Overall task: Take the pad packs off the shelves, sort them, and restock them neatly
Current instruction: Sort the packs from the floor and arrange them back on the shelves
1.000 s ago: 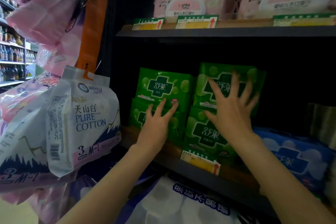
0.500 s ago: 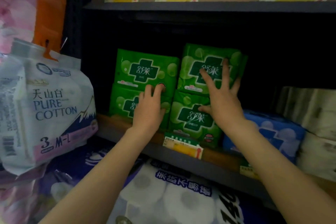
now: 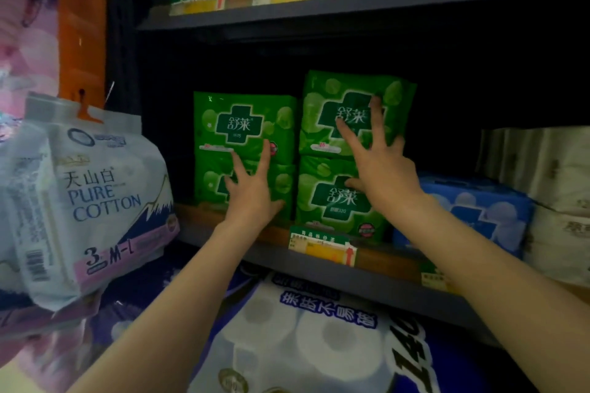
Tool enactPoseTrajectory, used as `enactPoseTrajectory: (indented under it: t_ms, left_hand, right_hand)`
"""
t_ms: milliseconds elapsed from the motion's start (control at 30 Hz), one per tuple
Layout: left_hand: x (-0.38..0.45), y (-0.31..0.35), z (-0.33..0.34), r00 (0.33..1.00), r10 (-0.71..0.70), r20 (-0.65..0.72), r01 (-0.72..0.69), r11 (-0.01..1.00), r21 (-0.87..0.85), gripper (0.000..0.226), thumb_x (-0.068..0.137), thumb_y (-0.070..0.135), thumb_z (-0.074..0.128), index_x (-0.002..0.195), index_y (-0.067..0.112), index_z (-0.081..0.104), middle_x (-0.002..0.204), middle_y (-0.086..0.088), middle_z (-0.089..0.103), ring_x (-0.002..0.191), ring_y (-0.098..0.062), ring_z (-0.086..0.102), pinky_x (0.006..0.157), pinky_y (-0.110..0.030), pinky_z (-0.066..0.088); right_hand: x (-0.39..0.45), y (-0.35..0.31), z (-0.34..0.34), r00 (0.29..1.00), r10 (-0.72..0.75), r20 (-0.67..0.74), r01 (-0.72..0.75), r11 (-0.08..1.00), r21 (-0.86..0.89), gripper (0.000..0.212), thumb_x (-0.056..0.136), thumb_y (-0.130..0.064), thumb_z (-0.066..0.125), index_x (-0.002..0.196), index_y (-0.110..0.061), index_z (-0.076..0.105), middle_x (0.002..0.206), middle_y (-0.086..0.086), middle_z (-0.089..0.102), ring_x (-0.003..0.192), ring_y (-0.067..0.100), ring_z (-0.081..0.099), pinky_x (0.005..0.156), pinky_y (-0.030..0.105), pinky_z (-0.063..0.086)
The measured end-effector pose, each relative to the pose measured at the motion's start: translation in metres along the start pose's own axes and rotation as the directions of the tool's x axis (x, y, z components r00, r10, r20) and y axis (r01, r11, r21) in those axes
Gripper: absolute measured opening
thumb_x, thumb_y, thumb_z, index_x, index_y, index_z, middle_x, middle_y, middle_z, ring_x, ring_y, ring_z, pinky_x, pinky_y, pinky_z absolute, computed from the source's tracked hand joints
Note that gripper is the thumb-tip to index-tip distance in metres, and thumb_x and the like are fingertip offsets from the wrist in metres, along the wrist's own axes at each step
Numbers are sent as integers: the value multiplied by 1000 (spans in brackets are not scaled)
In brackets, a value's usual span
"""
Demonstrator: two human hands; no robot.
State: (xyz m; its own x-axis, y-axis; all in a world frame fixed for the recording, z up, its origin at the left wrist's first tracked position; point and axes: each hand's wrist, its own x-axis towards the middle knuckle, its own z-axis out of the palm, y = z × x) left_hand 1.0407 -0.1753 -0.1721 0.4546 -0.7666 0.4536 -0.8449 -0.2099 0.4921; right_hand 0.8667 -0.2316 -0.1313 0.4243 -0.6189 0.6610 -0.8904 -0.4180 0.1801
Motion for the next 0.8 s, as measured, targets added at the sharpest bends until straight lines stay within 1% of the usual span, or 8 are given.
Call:
enactPoseTrajectory:
  t_ms: [133,367,433,500,600,667,733,800]
  left_hand:
    - [0,4,1,998,36,46,-40,996,77,96,92,15,58,143,45,-18,153,-16,-23,138,-49,8,102,-42,36]
    - [-2,-2,-7,997,42,71,-52,988,147,101,89,-4,52,141,49,-16,154,-16,-15,133,-48,24,93,-39,42]
    - [-5,-4,-12,996,59,71,-69,986,152,102,87,-7,51,141,49,-16,154,-18,-10,121,-45,41,80,-35,47]
    - [-6,-6,-20,992,82,98,-96,983,158,101,86,-9,49,141,48,-14,154,-18,-7,100,-38,54,63,-27,43]
    - [-7,-9,-34,981,77,178,-109,978,179,97,87,-11,45,143,47,-10,155,-16,-6,76,-27,52,49,-20,34]
    - [-6,-14,-37,975,97,202,-147,958,248,93,88,-9,43,143,46,-8,155,-14,-7,95,-34,56,61,-25,44]
    - [-7,-21,-34,969,113,219,-178,935,307,91,89,-7,42,144,45,-7,156,-11,-9,123,-44,41,87,-38,46]
    - [-8,-23,-31,965,111,236,-186,927,325,90,88,-7,42,145,45,-6,156,-9,-11,134,-45,23,100,-44,40]
  right_hand:
    - [-5,4,3,1000,-7,-6,7,999,-43,100,87,-47,57,143,-38,-25,148,15,-37,127,44,36,61,30,49]
    - [-3,-4,5,1000,-25,10,25,999,-43,97,90,-43,55,144,-33,-25,147,19,-37,131,48,30,62,30,52]
    - [-3,-5,5,999,-29,20,30,999,-27,96,91,-39,56,145,-33,-24,147,19,-37,131,50,29,61,30,52]
    - [-1,-5,4,999,-47,19,47,999,-14,95,92,-36,56,145,-32,-22,147,19,-37,131,51,28,60,30,51]
    - [-2,-6,5,998,-61,14,61,998,-2,93,93,-35,55,146,-31,-22,147,20,-36,131,51,28,62,31,53]
    - [-2,-8,7,999,-49,7,49,999,-22,94,94,-33,55,145,-31,-23,145,20,-38,131,51,29,61,30,53]
    - [-3,-10,7,1000,-27,3,27,999,-38,96,94,-30,56,144,-31,-25,140,18,-44,131,51,28,59,29,52]
    - [-5,-12,5,1000,-12,15,13,1000,-21,97,93,-31,57,144,-32,-26,136,16,-47,132,51,26,61,30,53]
